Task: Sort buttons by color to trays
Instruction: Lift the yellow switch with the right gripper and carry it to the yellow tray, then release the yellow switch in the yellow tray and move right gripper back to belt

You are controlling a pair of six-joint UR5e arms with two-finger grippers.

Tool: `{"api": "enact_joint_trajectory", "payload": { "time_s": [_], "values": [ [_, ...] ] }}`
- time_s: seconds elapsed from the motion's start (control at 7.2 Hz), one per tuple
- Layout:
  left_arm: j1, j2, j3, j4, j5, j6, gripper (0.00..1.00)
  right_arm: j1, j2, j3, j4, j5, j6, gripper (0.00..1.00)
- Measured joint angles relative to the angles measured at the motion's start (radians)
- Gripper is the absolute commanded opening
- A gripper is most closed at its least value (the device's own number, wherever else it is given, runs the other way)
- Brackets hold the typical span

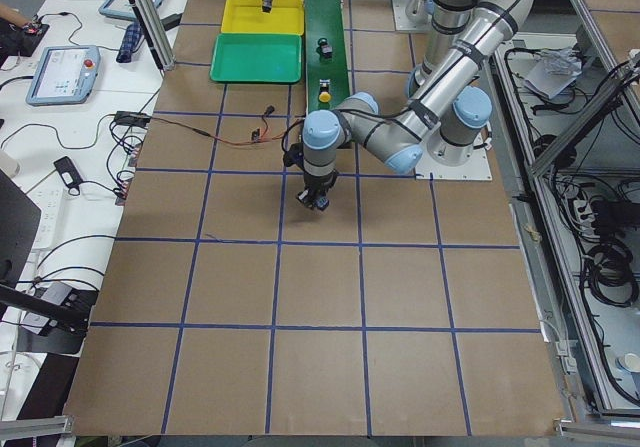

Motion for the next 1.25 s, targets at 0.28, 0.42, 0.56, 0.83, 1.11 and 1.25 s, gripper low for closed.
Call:
{"api": "enact_joint_trajectory", "payload": {
  "time_s": [0.28, 0.42, 0.56, 0.83, 1.11, 1.25],
  "values": [
    [-0.168, 0.089, -0.002, -0.134, -0.053, 0.065, 0.16, -0.003, 0.02, -0.003, 0.002, 0.113, -0.005, 1.0],
    [-0.269, 0.119, -0.018, -0.165, -0.063, 0.095, 0.18, -0.004, 0.02, -0.002, 0.005, 0.175, -0.005, 1.0],
    [-0.369, 0.133, -0.047, -0.172, -0.066, 0.13, 0.18, -0.005, 0.018, -0.001, 0.009, 0.201, -0.005, 1.0],
    [-0.51, 0.127, -0.093, -0.145, -0.061, 0.197, 0.51, -0.002, -0.027, 0.03, 0.078, 0.213, -0.003, 1.0],
    [-0.552, 0.117, -0.121, -0.129, -0.06, 0.206, 1.0, 0.012, -0.155, 0.125, 0.163, 0.218, 0.002, 1.0],
    [-0.557, 0.116, -0.136, -0.102, -0.06, 0.206, 1.0, 0.021, -0.204, 0.16, 0.174, 0.221, 0.005, 1.0]
  ]
}}
